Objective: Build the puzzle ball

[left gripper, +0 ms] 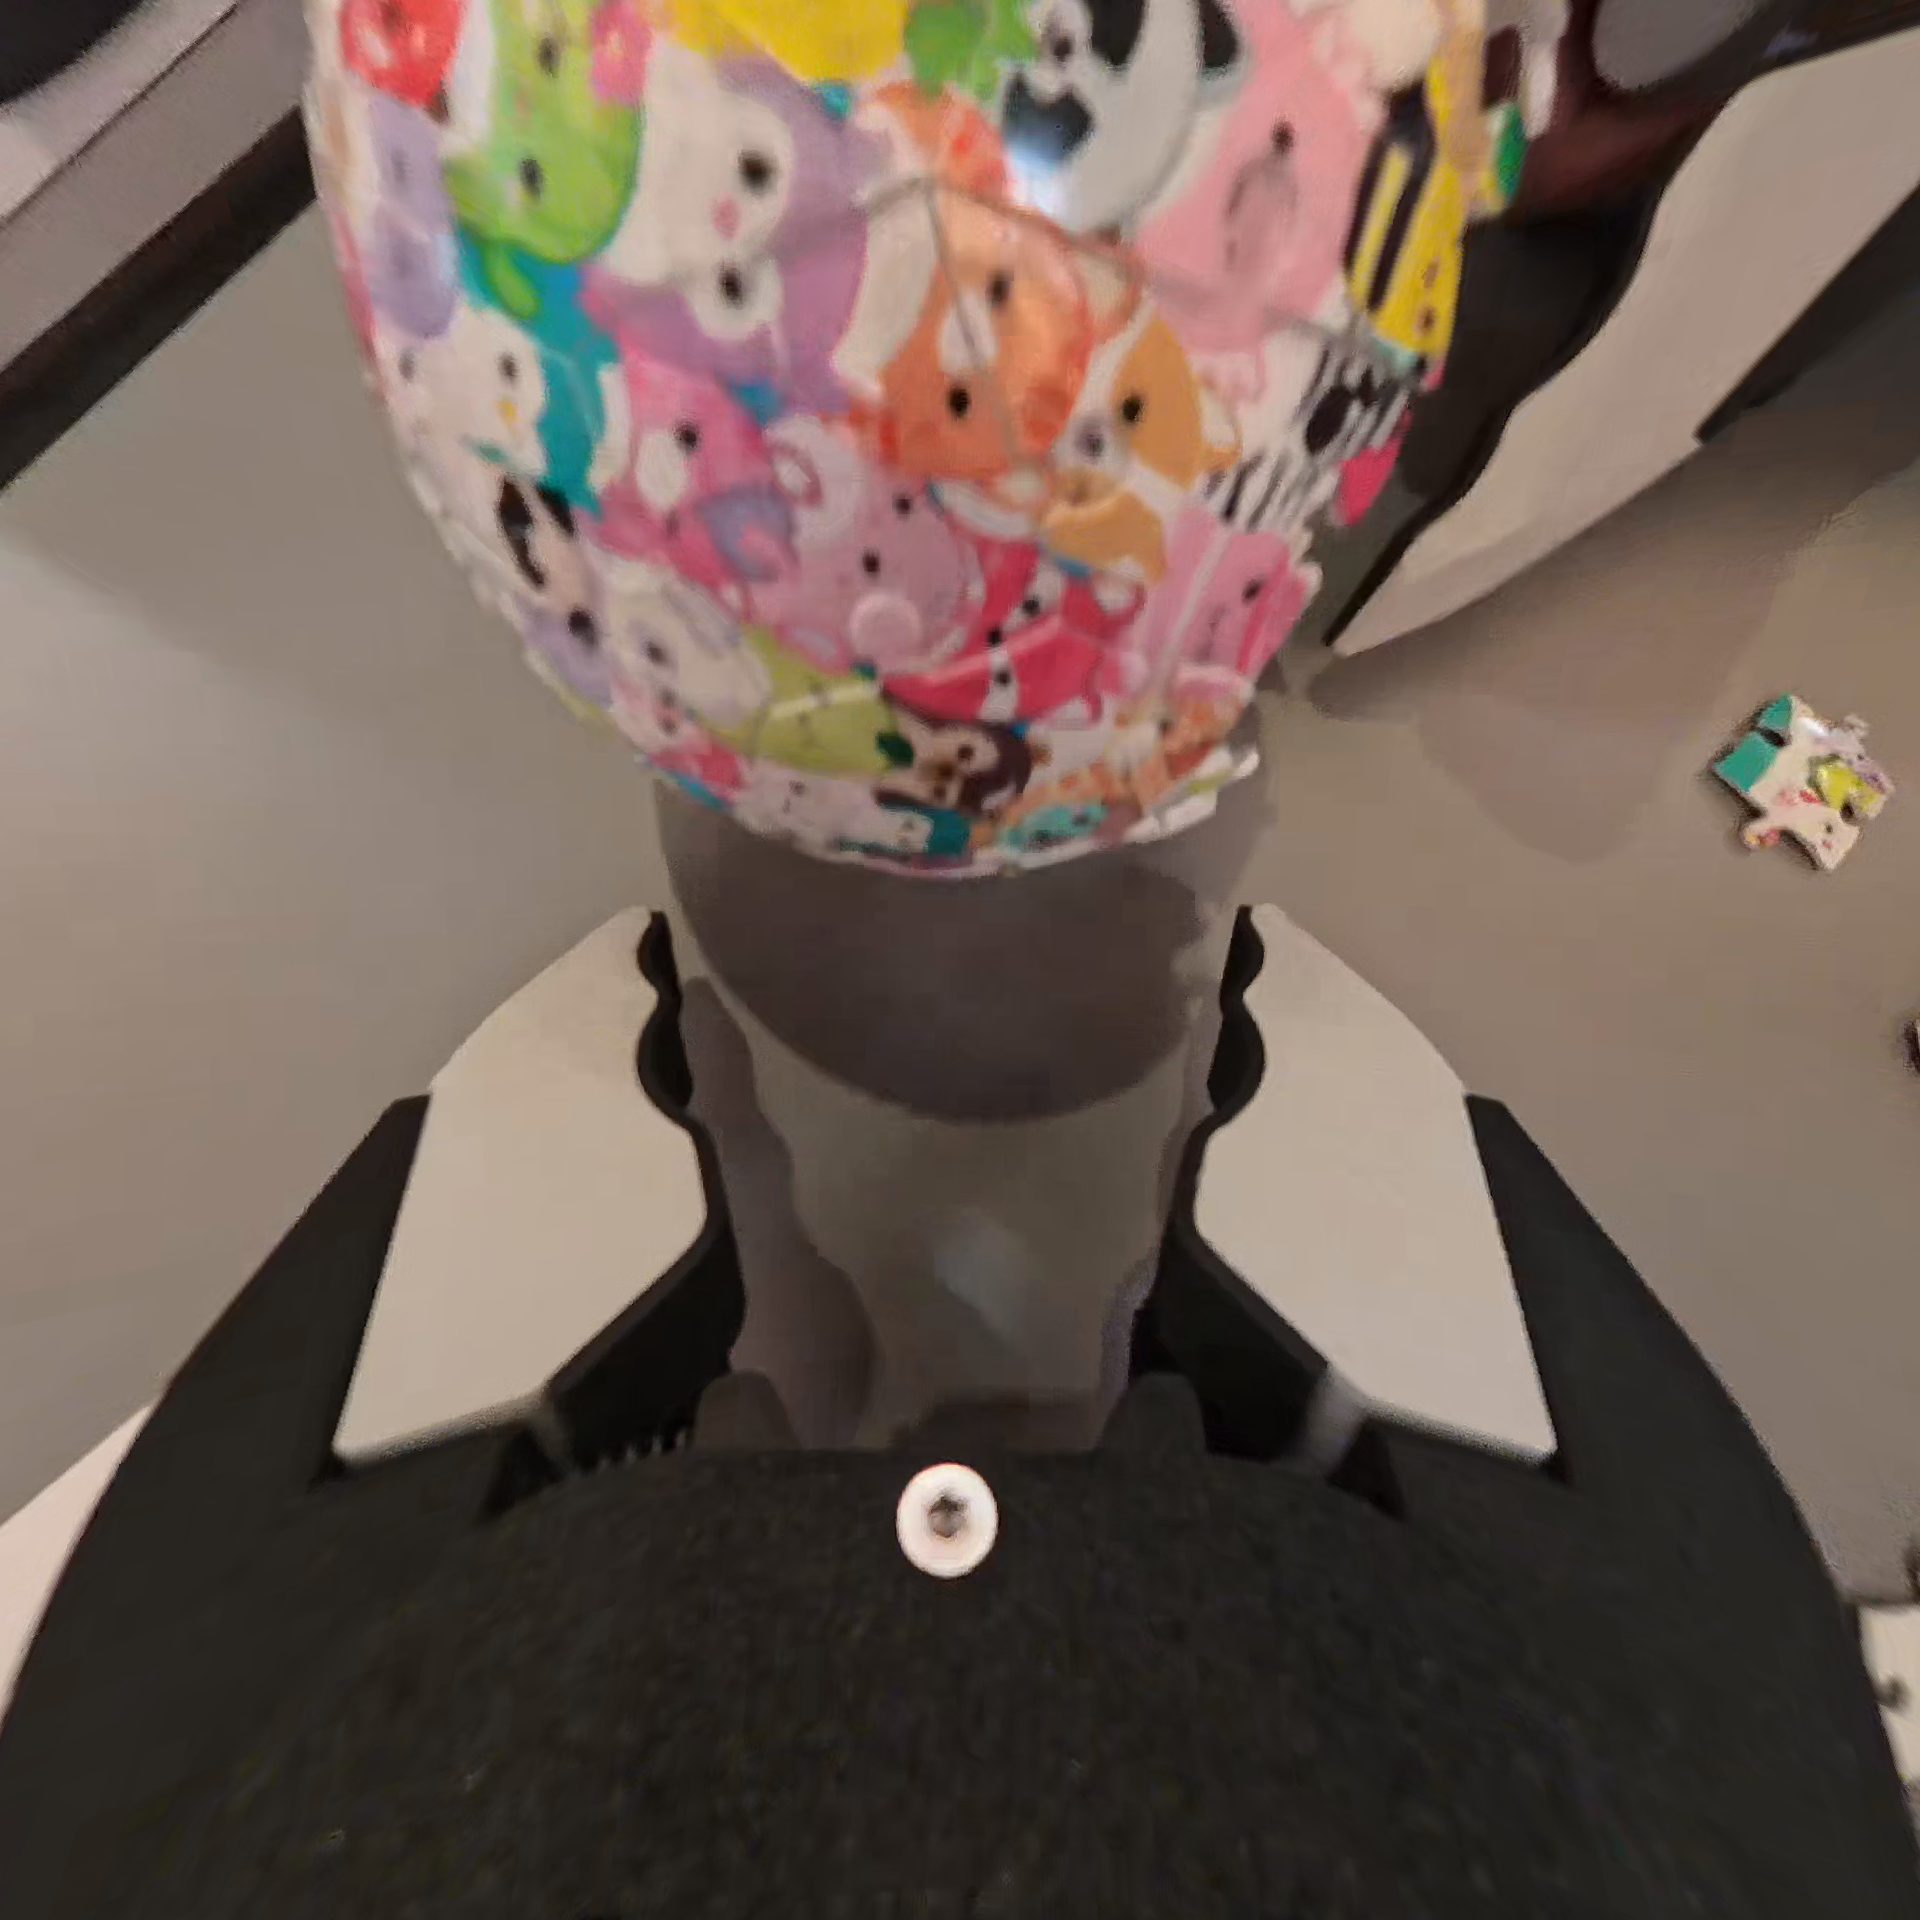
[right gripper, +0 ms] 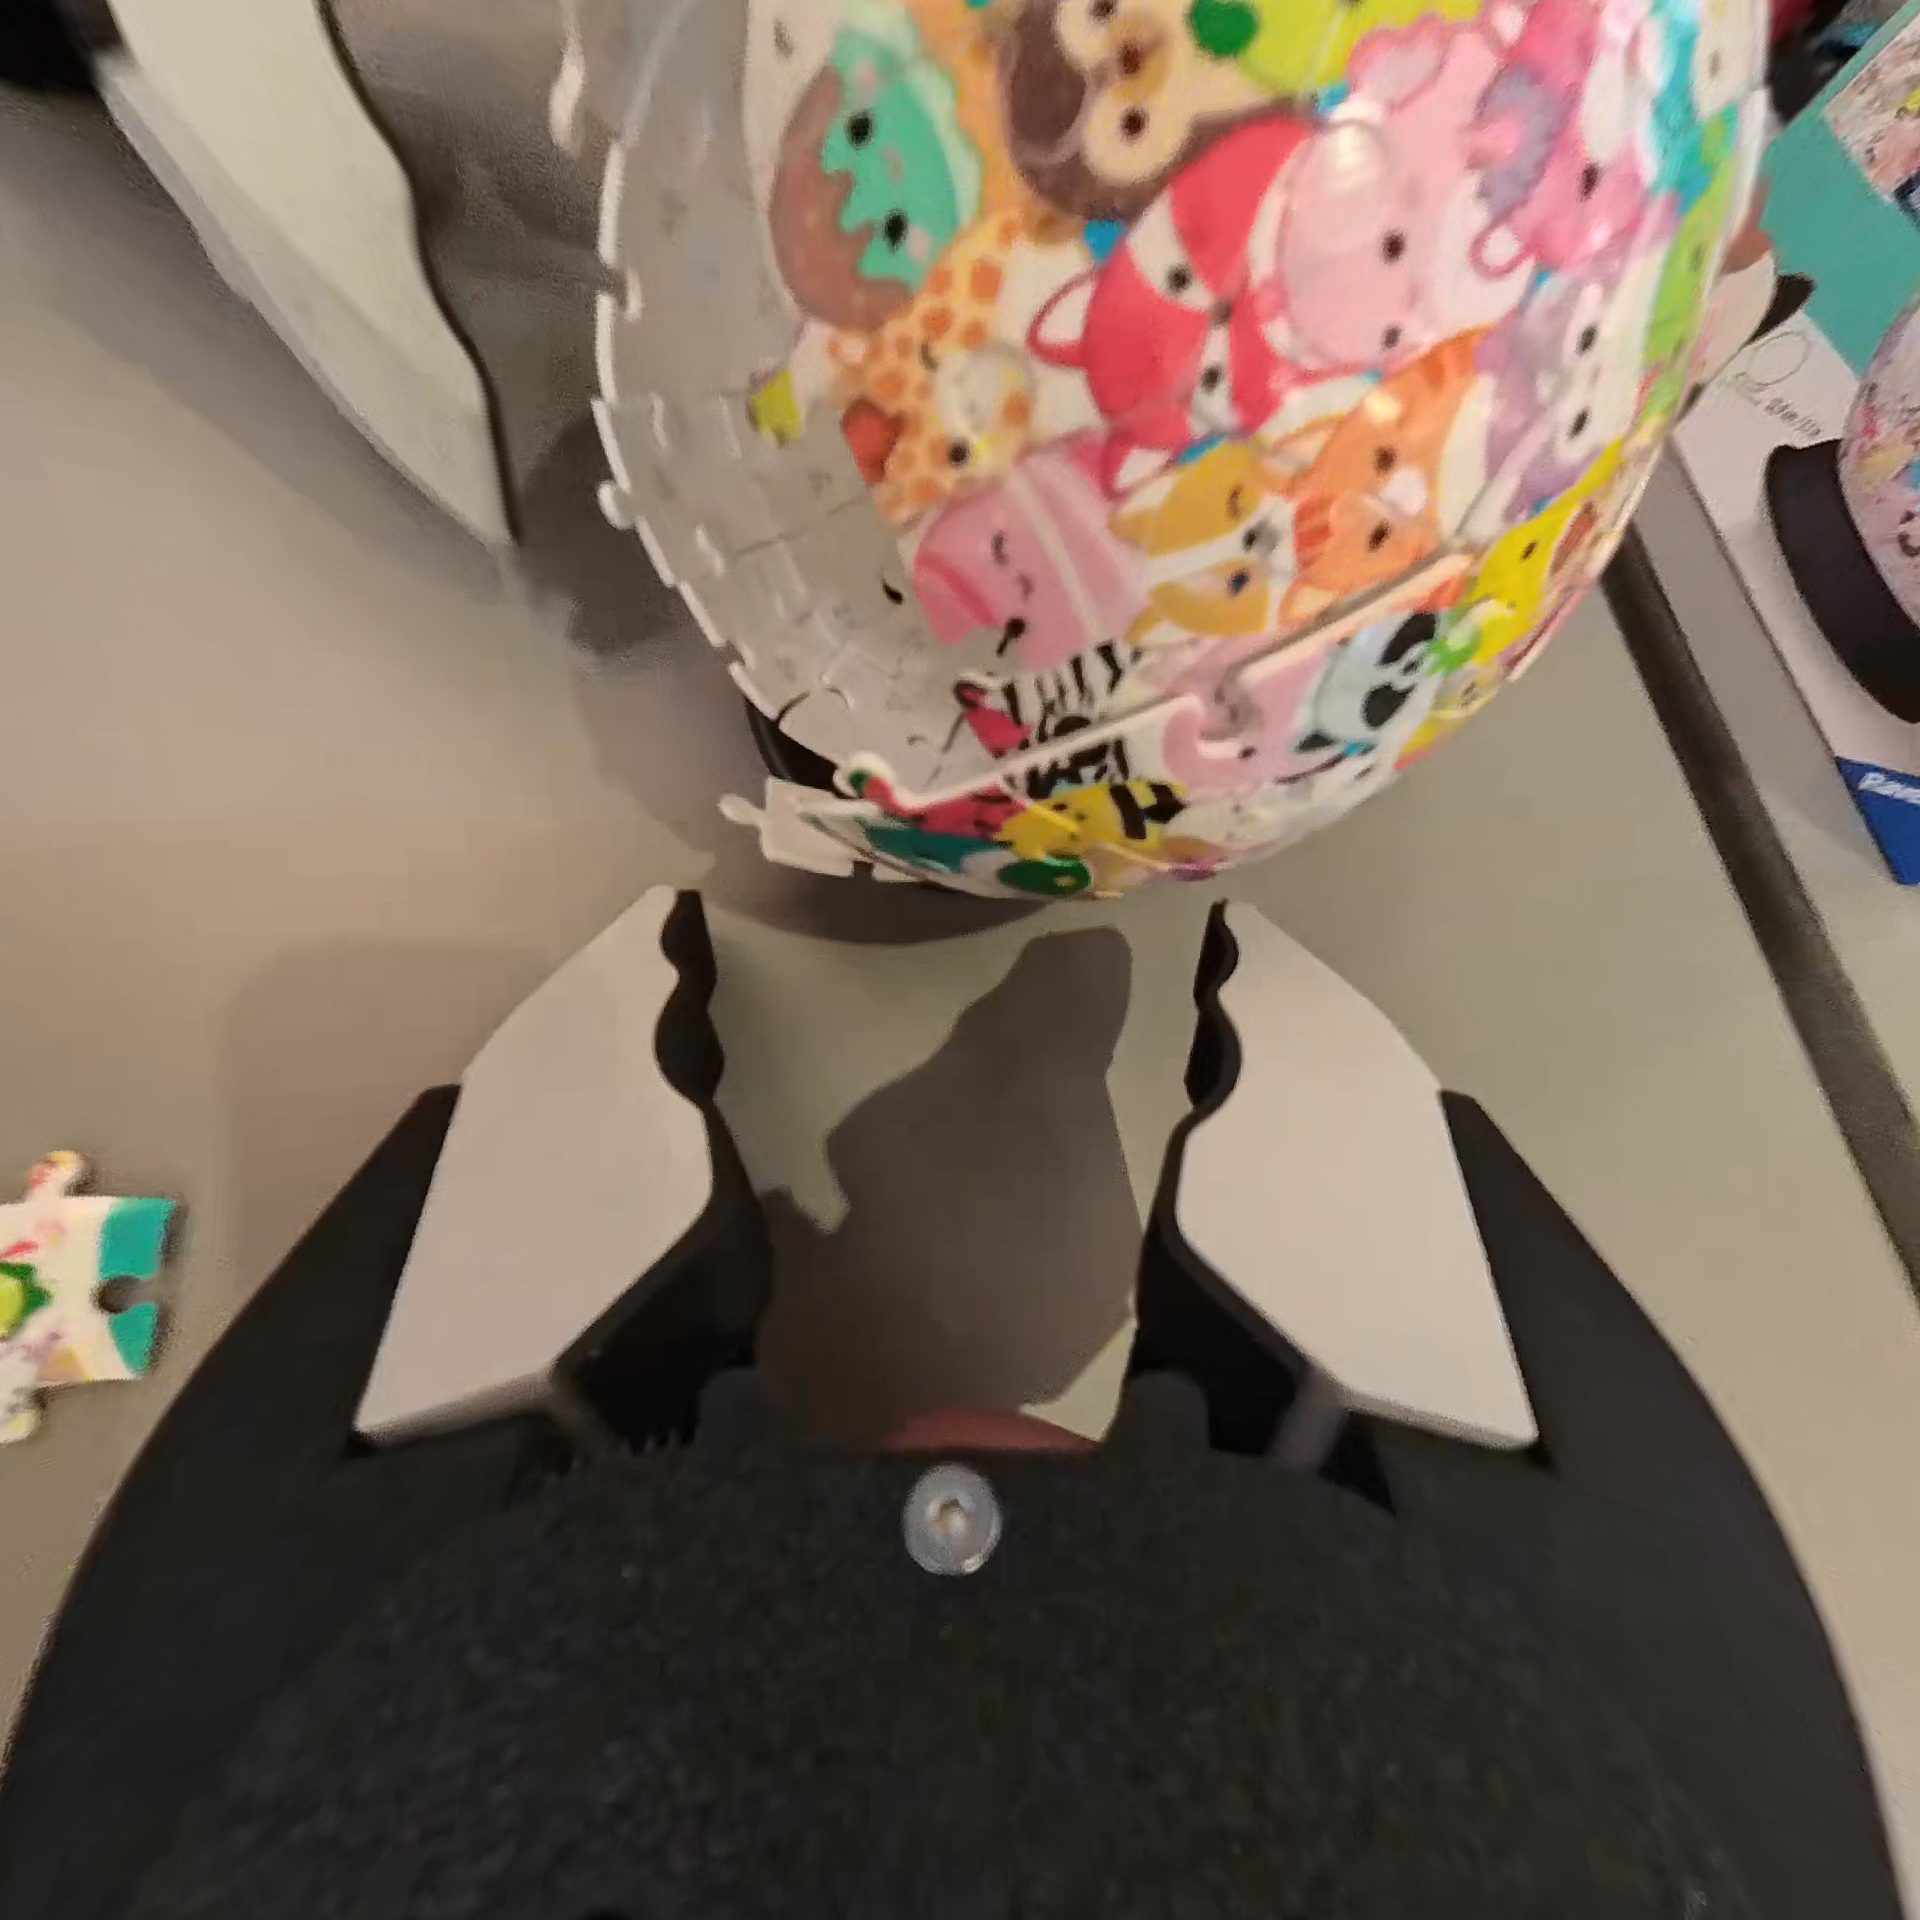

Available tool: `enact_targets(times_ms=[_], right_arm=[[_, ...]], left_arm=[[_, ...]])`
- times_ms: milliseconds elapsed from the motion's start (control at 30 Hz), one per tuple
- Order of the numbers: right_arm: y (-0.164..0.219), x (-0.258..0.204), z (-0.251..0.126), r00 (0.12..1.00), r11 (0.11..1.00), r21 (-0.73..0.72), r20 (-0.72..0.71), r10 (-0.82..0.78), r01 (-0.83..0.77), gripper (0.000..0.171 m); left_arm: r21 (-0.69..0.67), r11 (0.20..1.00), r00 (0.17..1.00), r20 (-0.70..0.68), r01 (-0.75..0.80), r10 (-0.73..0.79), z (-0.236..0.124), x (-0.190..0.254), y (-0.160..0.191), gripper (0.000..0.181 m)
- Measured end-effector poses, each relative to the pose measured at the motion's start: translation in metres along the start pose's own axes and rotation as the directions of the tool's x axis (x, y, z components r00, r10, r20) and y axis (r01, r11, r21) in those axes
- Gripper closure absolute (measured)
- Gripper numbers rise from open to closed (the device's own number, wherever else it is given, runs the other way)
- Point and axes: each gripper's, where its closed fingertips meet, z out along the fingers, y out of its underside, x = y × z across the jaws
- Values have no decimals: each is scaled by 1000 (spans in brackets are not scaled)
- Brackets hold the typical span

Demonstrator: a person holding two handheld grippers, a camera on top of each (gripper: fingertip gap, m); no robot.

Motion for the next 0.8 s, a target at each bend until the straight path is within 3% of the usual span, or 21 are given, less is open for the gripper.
enact_targets(times_ms=[133, 333, 500, 800], right_arm=[[-10, -10, -5, 997, 998, 28, 54, 61, -63, 78], [-18, -29, -15, 994, 997, 30, 88, 67, -70, 75], [-17, -20, -18, 999, 998, 48, 42, 33, -35, 83], [1, 0, 6, 998, 998, -33, 14, 61, -61, 81]], left_arm=[[19, 1000, 1000, 8, -19, 18, 5, 4, -13, 98], [35, 999, 1000, 5, 17, -17, -2, 1, -18, 96], [55, 998, 1000, -20, 10, -9, -3, 3, -18, 99], [56, 998, 999, -37, 7, -5, -1, -4, -18, 106]])
